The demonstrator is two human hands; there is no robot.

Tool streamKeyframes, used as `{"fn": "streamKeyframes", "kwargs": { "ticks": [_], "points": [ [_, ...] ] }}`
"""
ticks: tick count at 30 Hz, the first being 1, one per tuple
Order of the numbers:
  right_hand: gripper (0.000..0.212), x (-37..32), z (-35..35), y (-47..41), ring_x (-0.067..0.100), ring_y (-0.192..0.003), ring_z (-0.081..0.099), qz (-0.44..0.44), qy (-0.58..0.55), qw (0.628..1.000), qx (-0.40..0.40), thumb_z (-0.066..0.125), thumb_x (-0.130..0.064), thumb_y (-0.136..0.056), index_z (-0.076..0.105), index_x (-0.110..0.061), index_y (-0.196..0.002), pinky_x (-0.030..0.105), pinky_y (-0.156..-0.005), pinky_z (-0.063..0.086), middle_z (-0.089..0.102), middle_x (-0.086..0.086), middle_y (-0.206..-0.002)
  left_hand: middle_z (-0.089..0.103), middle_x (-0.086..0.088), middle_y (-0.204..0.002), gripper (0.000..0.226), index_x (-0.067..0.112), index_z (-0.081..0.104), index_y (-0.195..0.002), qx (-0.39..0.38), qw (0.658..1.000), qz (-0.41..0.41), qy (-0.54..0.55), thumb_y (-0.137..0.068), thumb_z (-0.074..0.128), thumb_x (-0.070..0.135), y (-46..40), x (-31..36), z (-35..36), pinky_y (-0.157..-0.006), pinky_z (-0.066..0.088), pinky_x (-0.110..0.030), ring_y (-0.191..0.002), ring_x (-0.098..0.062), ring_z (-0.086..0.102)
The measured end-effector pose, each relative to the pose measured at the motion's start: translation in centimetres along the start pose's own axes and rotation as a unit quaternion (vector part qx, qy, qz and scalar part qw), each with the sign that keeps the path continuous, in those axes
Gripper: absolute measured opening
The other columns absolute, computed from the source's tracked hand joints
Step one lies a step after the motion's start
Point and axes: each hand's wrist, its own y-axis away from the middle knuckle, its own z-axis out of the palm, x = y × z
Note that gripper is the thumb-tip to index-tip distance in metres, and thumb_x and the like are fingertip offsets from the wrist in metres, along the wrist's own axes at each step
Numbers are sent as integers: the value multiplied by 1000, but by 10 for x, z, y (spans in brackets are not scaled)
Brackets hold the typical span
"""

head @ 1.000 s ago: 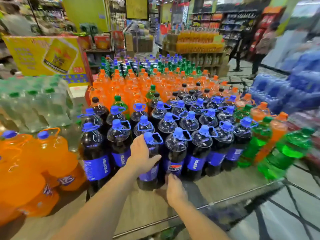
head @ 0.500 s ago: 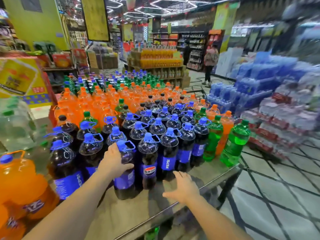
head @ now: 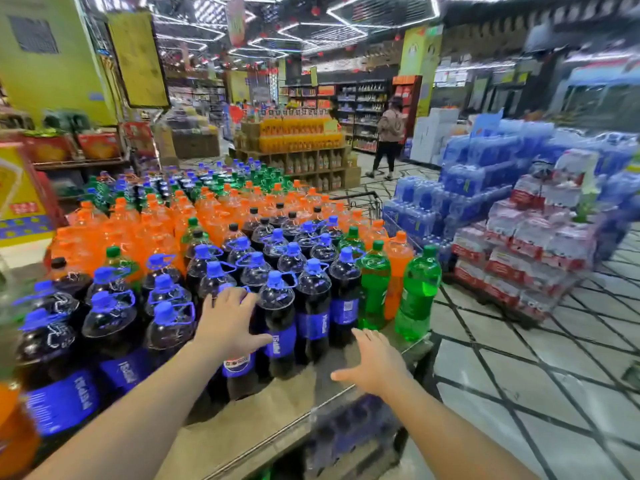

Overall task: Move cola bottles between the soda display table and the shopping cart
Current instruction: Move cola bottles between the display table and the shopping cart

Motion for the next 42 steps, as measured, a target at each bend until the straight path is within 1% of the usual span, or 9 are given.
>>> {"fn": "streamKeyframes", "kwargs": {
  "ticks": [7,10,13,20,24,28,31,38,42],
  "points": [
    [111,112,-68,5,22,-155,21,28,-4,999,28,68,-76,-79,20,-22,-164,39,-123,27,26,2,-167,25,11,-170,95,38,35,-158,-37,995,90,5,-78,54,84,-38,140,-9,-128,17,-57,-160,-23,16],
    [110,159,-100,9,23,-151,30,54,1,998,34,67,-77,-78,22,-23,-163,39,-118,34,32,3,-164,24,11,-172,102,38,35,-159,-32,993,107,26,-70,45,88,-58,192,-17,-125,27,-53,-157,-23,26],
    [107,202,-127,9,23,-146,36,63,1,997,44,68,-76,-78,29,-20,-160,38,-114,39,40,3,-158,22,9,-172,97,36,34,-161,-19,992,126,27,-80,56,85,-81,237,-24,-118,39,-48,-153,-24,35],
    [103,273,-177,-9,24,-150,29,94,-26,994,50,70,-67,-84,24,-17,-161,35,-118,30,33,5,-162,22,9,-172,99,36,31,-162,-7,987,156,44,-81,52,89,-134,314,-29,-119,39,-46,-153,-23,33],
    [104,312,-188,-42,26,-152,25,112,-43,992,36,70,-68,-85,23,-15,-161,39,-120,27,30,7,-165,25,8,-171,98,36,34,-161,-7,984,174,42,-81,48,91,-172,355,-22,-120,37,-48,-153,-24,34],
    [111,352,-195,-91,26,-150,30,129,-26,990,44,68,-80,-76,27,-20,-160,45,-119,35,32,3,-164,29,7,-170,101,38,35,-160,-13,981,190,45,-78,42,96,-225,394,-8,-120,36,-48,-153,-23,33],
    [112,379,-204,-134,27,-150,29,134,-24,990,31,69,-80,-75,26,-21,-160,46,-119,34,33,3,-164,36,5,-166,104,39,36,-159,-20,981,187,50,-74,33,99,-275,421,2,-121,36,-49,-151,-23,36],
    [112,433,-224,-249,27,-151,28,136,-14,991,3,69,-79,-75,24,-23,-161,48,-118,36,31,2,-164,36,2,-165,97,38,31,-162,-66,982,175,37,-83,44,92,-400,468,15,-119,37,-48,-153,-23,31],
    [112,460,-233,-311,27,-148,32,128,-18,992,-9,69,-79,-76,25,-21,-161,48,-116,39,35,4,-162,43,1,-159,101,37,33,-161,-89,981,168,30,-79,41,96,-461,479,22,-115,42,-48,-148,-25,38]
  ]
}}
